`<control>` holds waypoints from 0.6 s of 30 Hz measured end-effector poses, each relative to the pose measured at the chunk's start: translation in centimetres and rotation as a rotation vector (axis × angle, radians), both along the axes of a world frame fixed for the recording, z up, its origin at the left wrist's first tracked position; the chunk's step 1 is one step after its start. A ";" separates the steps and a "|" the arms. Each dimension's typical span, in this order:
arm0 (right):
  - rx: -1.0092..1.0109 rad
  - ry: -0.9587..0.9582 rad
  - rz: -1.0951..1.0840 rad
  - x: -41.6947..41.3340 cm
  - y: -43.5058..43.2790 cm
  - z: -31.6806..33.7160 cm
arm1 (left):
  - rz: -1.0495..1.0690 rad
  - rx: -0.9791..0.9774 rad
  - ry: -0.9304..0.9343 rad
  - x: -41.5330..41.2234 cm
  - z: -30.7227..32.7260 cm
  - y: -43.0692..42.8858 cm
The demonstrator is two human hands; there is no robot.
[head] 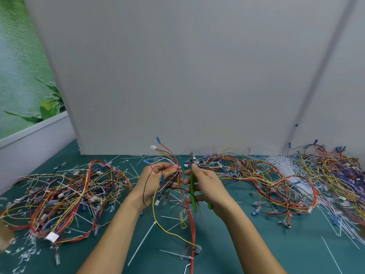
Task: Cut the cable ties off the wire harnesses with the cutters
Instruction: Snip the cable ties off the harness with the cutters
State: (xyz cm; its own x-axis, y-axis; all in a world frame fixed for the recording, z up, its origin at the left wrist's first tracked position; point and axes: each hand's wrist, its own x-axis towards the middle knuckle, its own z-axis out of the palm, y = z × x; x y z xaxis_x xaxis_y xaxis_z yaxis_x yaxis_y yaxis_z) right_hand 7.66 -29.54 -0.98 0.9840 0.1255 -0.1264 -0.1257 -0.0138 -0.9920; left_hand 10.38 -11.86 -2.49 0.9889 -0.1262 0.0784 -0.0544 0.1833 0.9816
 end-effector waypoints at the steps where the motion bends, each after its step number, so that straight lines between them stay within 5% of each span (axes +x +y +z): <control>1: -0.012 -0.017 0.008 0.0 0.1 -0.1 | 0.004 0.019 -0.022 0.0 0.0 0.0; 18: 0.046 -0.185 -0.087 0.5 -0.7 -0.5 | -0.091 0.068 -0.051 -0.1 0.3 0.5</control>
